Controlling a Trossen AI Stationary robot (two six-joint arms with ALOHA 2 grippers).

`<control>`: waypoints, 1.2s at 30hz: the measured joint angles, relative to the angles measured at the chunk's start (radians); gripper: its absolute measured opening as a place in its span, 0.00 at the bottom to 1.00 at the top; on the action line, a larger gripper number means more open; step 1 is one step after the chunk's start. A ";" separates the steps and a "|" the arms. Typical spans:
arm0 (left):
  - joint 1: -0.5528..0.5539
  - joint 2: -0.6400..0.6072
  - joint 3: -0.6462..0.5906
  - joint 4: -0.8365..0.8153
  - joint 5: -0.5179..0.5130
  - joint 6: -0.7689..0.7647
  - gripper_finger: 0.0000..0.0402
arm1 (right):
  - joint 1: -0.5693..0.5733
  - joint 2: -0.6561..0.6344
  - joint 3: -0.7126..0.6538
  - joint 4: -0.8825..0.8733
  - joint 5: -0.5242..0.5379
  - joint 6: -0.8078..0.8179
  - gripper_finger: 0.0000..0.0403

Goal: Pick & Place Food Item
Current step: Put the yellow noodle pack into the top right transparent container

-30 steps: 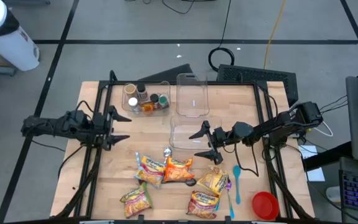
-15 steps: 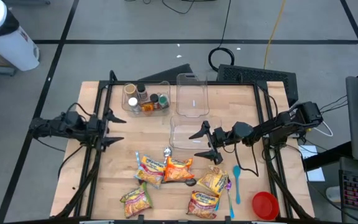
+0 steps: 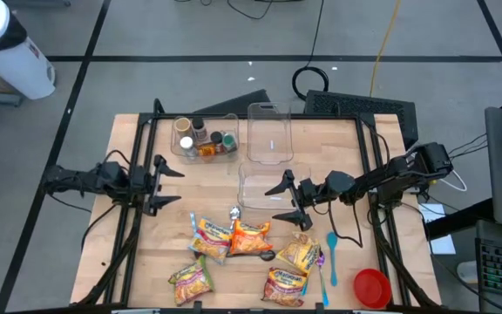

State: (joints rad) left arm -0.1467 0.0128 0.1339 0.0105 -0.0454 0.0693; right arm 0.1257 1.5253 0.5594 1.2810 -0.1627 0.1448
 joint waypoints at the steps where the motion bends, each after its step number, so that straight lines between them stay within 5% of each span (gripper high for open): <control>1: 0.000 -0.001 -0.013 0.022 -0.002 -0.001 0.81 | 0.000 0.000 0.000 -0.001 0.000 0.000 0.85; 10: 0.000 -0.001 -0.096 0.088 -0.009 -0.043 0.81 | 0.000 0.000 0.000 0.001 -0.002 0.054 0.85; 20: 0.000 0.000 -0.119 0.086 -0.070 -0.099 0.81 | 0.097 -0.048 0.005 -0.056 -0.174 0.032 0.85; 23: 0.000 0.000 -0.119 0.066 -0.062 -0.100 0.81 | 0.191 -0.131 0.040 -0.317 -0.067 -0.098 0.85; 27: 0.000 0.000 -0.119 0.069 -0.060 -0.101 0.81 | 0.321 -0.242 0.178 -0.943 0.256 -0.170 0.85; 31: 0.000 0.000 -0.119 0.069 -0.060 -0.101 0.81 | 0.431 -0.274 0.276 -1.401 0.505 0.062 0.85; 36: 0.000 0.000 -0.119 0.069 -0.060 -0.100 0.81 | 0.502 -0.296 0.293 -1.678 0.525 0.468 0.85</control>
State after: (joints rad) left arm -0.1467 0.0128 0.0151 0.0792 -0.1059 -0.0311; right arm 0.6280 1.2298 0.8520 -0.3971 0.3621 0.6126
